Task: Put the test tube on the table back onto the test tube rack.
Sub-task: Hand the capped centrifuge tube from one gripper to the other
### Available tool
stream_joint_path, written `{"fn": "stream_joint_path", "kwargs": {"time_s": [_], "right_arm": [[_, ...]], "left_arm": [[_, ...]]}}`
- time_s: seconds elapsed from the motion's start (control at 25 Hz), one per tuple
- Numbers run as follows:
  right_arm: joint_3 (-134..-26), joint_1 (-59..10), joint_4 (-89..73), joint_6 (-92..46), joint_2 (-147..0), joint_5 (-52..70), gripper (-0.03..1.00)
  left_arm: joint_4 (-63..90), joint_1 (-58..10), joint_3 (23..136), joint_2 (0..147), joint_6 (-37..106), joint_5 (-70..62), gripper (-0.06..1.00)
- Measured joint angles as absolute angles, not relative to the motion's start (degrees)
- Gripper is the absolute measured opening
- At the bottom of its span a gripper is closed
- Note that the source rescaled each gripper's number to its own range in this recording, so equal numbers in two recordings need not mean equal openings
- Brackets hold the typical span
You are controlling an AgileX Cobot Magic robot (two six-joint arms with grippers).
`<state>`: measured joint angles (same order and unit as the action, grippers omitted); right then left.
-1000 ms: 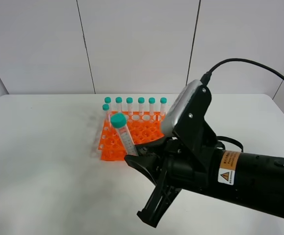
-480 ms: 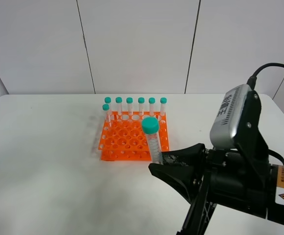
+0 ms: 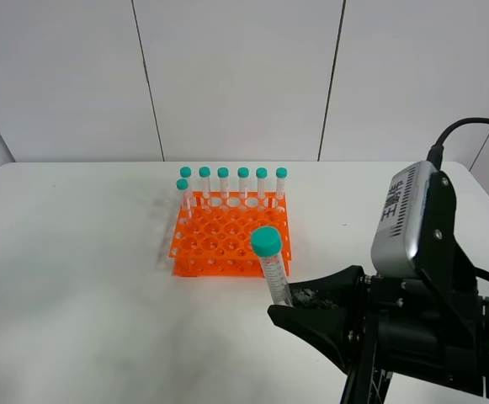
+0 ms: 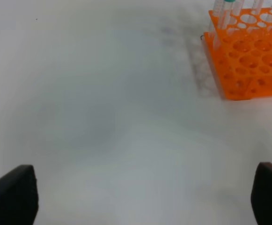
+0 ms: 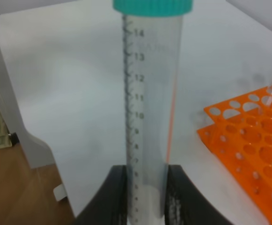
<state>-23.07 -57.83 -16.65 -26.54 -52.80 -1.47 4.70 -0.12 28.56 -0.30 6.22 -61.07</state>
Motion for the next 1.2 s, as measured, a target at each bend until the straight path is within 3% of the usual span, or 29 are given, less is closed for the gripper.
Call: {"fn": "stream_joint_path", "kwargs": {"time_s": [0.24, 0.68, 0.92, 1.2], "right_arm": [[-23.07, -57.83, -16.65, -26.54, -52.80, -2.39, 0.00], [-23.07, -57.83, -17.26, -26.54, -52.80, -3.54, 0.00], [-23.07, -57.83, -17.51, -26.54, -52.80, -3.71, 0.00], [-23.07, -57.83, -17.67, -26.54, -52.80, -3.72, 0.00]], "left_arm": [[5.11, -1.40, 28.62, -0.30, 5.90, -60.35, 1.00], [14.27, -20.60, 29.08, 2.13, 4.96, -53.71, 1.00], [31.32, -21.92, 29.30, 7.81, 21.33, -42.43, 1.00], [46.91, -21.92, 29.30, 15.59, 39.40, -41.63, 0.96]]}}
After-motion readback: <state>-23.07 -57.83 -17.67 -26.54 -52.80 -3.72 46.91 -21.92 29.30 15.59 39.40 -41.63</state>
